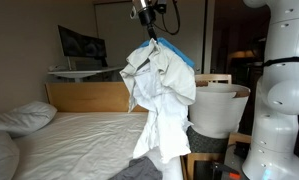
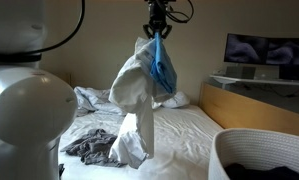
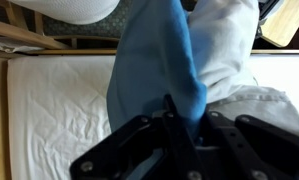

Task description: Put the shirts on the bed into the basket

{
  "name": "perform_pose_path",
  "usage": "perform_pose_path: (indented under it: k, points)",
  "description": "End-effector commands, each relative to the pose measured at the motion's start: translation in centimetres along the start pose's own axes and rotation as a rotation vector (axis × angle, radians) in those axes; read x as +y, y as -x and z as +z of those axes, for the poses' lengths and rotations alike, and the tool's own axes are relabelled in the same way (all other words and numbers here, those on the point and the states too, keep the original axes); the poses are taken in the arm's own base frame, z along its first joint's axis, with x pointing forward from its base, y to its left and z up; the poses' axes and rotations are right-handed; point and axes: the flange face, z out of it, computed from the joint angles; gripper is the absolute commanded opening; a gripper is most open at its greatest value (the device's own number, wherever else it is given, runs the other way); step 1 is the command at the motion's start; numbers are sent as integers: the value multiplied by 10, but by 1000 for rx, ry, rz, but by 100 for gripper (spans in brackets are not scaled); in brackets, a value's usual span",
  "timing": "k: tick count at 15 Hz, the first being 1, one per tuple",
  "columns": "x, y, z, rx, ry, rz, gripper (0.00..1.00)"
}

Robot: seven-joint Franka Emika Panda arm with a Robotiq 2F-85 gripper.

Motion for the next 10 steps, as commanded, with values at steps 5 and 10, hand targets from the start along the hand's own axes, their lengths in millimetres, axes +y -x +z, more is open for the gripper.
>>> perform_pose_path:
  k: [5,10]
  points:
    - [27,33,-91,163,63,61,9]
    - [87,95,-124,202,122,255,9]
